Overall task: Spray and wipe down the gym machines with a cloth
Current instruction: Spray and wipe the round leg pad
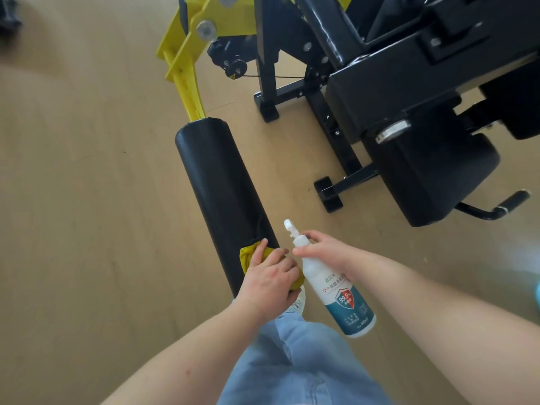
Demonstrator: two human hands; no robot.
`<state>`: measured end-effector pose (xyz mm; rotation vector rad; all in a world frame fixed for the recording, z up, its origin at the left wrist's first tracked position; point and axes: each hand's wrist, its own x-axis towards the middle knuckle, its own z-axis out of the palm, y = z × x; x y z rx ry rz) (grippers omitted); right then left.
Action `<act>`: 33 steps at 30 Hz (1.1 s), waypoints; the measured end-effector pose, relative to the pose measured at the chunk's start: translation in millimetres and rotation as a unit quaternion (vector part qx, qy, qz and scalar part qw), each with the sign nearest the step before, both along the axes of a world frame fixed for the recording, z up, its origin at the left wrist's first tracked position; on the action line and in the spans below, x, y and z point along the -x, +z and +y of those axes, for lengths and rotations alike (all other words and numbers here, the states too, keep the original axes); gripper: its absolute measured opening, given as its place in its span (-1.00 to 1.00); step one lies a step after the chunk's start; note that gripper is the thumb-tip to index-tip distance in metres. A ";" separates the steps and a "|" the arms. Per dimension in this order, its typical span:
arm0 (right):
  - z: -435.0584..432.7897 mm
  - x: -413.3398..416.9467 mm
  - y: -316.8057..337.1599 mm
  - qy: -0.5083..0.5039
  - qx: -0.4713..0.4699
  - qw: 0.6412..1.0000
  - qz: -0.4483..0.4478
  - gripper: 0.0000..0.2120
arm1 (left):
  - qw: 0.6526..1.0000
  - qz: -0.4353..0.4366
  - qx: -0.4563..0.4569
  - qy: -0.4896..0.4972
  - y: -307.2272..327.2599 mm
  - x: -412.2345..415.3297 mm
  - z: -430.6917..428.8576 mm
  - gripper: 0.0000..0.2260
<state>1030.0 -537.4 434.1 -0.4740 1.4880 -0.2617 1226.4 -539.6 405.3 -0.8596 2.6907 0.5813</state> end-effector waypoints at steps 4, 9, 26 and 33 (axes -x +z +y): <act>2.0 -4.0 -5.2 0.004 0.002 1.000 -0.003 -0.45 | 0.999 -0.022 0.025 0.011 -2.0 11.2 -12.0 -0.55; -17.3 -5.3 -6.3 -0.020 0.013 1.000 0.006 -0.44 | 0.995 -0.077 0.051 0.047 -0.8 36.3 -55.1 -0.45; -117.6 -28.2 -10.8 -0.056 -0.059 0.997 0.001 -0.59 | 0.962 -0.036 0.088 0.256 -5.6 11.0 -264.9 -0.74; -122.1 -32.4 -17.6 -0.033 -0.162 0.986 -0.025 -0.57 | 0.960 -0.069 0.086 0.257 2.6 8.8 -332.0 -0.64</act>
